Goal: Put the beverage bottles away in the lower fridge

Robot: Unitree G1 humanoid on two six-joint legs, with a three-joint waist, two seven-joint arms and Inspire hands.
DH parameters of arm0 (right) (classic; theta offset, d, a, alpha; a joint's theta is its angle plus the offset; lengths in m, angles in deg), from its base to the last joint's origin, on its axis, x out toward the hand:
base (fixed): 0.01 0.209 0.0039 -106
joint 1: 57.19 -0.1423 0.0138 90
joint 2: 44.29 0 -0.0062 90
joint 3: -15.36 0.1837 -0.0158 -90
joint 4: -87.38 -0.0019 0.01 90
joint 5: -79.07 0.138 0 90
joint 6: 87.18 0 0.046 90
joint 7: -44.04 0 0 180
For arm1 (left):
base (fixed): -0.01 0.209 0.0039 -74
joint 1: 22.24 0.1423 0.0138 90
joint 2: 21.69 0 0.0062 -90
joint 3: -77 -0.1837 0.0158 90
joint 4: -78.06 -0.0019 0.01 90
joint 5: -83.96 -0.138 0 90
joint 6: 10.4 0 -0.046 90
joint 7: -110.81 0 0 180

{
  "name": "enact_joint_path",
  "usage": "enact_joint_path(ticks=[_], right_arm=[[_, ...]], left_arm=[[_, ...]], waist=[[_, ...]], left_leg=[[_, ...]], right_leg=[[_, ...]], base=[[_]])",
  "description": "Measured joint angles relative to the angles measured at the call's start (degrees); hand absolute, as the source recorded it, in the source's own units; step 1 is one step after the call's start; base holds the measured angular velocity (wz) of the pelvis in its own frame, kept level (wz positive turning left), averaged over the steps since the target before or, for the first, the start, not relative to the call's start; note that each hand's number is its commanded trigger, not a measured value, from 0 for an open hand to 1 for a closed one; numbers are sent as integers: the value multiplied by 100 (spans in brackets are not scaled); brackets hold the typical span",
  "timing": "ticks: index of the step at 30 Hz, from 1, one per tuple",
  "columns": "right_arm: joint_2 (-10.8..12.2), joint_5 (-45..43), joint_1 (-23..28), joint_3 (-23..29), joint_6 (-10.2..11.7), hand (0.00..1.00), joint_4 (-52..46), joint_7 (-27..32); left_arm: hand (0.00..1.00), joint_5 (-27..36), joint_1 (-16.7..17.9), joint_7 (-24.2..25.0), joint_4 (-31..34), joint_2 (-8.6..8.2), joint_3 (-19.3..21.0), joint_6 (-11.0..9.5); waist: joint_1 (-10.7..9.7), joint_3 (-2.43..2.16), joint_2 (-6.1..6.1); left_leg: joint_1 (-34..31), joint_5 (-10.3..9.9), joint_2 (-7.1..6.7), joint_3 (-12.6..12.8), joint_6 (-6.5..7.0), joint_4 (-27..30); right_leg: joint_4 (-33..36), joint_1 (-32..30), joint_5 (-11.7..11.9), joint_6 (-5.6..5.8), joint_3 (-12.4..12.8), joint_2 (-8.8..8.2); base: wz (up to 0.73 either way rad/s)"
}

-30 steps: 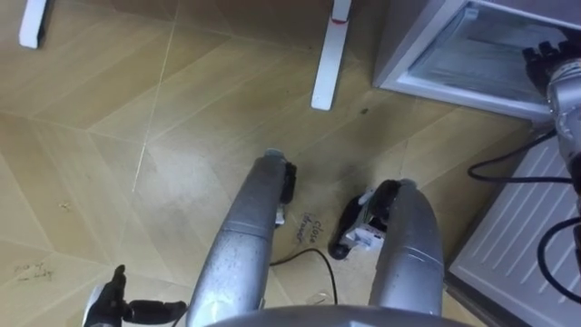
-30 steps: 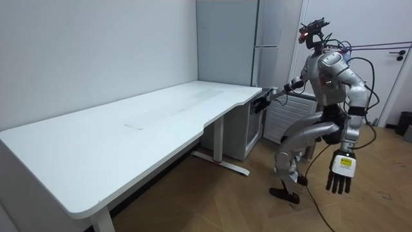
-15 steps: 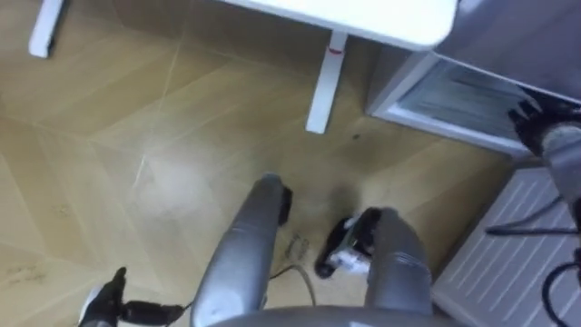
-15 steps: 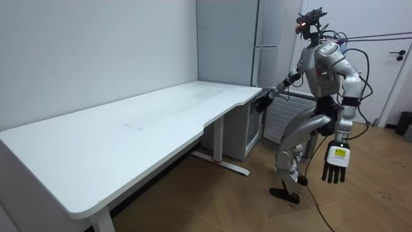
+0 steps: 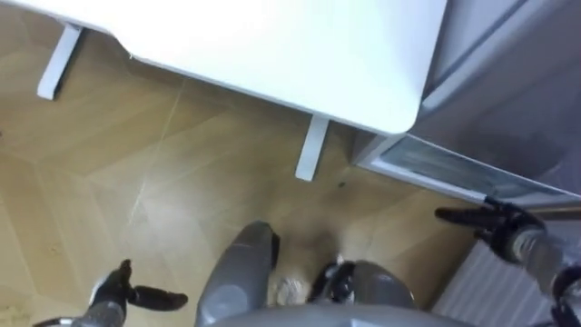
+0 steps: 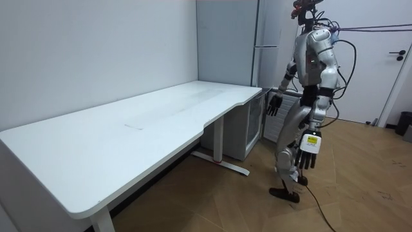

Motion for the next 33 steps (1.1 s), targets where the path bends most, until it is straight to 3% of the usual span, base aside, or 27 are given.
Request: enact_joint_path(ticks=[3,5,7,12,16,17,20,25,33], right_arm=[[192,-72,340,4,-1,0,-16,-25],[354,-260,637,58,-2,0,-163,-19],[473,-271,838,164,2,0,-239,-7],[638,-263,1278,451,23,0,-427,22],[773,-282,1565,634,52,0,-445,148],[811,-289,1625,696,54,0,-446,192],[889,-313,1708,847,51,0,-417,206],[980,-313,1838,850,49,0,-416,206],[1036,-292,1859,1018,5,0,-419,263]], left_arm=[[0,-34,6,-68,-106,-133,11,-1],[0,-190,36,-83,-102,-177,129,0],[0,-217,47,-117,-99,-209,253,-7],[0,-214,90,-227,-117,-400,390,-208],[0,-215,209,-229,-120,-489,517,-261],[0,-222,260,-226,-119,-526,613,-262],[0,-216,342,-233,-137,-623,927,-262],[0,-217,378,-237,-135,-629,930,-262],[0,-209,286,-232,-235,-799,1136,-258]], waist=[[-89,-29,2],[-134,-78,-121],[-209,-65,-159],[-426,-87,-102],[-412,-94,-71],[-423,-114,-54],[-429,-108,-42],[-461,-89,-19],[-560,-83,42]], left_leg=[[450,115,-15,45,20,-389],[789,230,-41,178,27,-788],[1080,266,-21,215,17,-1005],[1533,270,76,269,13,-1257],[1963,276,100,421,23,-1557],[2025,276,99,433,25,-1587],[2172,286,106,545,42,-1676],[2322,283,125,609,43,-1727],[2559,286,184,767,37,-1843]], right_leg=[[-435,399,130,50,-20,8],[-631,616,183,73,61,6],[-857,893,272,83,80,68],[-1592,1530,563,110,72,286],[-1919,1849,710,158,241,347],[-1990,1912,744,167,269,355],[-1995,1969,753,173,379,350],[-1992,2076,761,171,428,356],[-2085,2235,836,159,623,417]], base=[[0],[-18],[-14],[-9],[-20],[-17],[-19],[-7],[-12]])
